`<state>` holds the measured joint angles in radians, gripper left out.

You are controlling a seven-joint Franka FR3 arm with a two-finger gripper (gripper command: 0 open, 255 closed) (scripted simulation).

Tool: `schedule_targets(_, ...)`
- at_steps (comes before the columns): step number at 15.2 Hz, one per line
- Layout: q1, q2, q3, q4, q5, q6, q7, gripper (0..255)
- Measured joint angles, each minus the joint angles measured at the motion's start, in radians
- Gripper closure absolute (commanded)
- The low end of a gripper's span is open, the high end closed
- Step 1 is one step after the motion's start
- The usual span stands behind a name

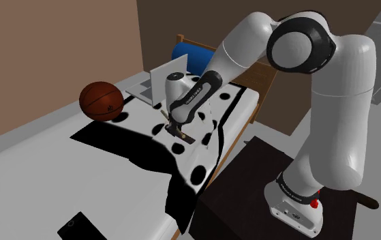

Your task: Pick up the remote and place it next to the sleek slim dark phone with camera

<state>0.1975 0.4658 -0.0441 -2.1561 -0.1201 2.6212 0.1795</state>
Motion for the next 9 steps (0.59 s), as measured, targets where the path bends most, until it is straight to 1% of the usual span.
schedule_targets(5,0.100,-0.001,0.016,-0.005,-0.013,-0.006,0.125,255)
schedule_targets(9,0.181,0.000,0.032,0.015,-0.019,-0.032,0.224,255)
